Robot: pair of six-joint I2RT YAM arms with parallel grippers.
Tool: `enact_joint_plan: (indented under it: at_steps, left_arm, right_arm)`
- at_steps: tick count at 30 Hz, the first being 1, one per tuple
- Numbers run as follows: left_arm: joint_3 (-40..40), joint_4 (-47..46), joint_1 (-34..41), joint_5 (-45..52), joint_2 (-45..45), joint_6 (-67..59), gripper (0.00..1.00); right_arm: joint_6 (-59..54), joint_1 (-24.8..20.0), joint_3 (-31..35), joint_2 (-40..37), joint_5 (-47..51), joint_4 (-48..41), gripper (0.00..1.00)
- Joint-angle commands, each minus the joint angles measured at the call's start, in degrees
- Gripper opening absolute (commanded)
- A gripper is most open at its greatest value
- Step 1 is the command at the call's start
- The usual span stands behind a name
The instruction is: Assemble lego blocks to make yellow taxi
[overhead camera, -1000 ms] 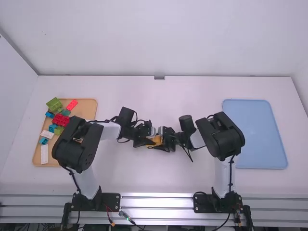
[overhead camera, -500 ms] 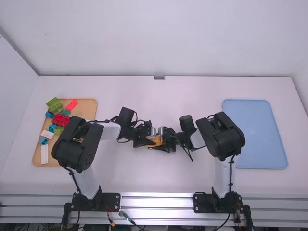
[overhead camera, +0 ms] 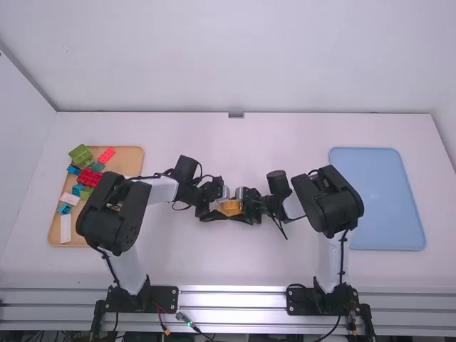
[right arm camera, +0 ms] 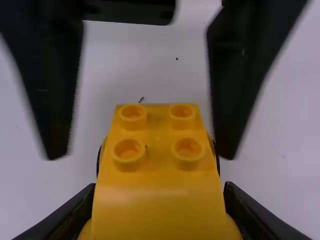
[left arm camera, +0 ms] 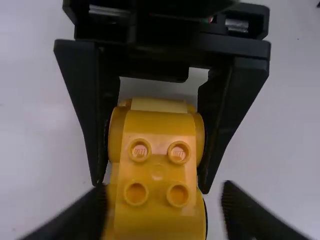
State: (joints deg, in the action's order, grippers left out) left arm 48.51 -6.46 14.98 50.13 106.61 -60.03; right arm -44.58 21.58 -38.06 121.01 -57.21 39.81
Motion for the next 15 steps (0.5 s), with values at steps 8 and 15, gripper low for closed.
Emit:
enact_joint_plan:
  at_steps: [8,15]
  left_arm:
    - [0.7,-0.9,-1.7,0.2,-0.4,-0.5,0.99]
    - [0.7,-8.4,-9.6,6.6,-6.7,-7.9,0.99]
  right_arm:
    - [-0.2,-0.2,0.5,0.5,0.7,-0.2,0.58]
    - [-0.2,-1.3,0.4,0.5,0.0,0.3,0.58]
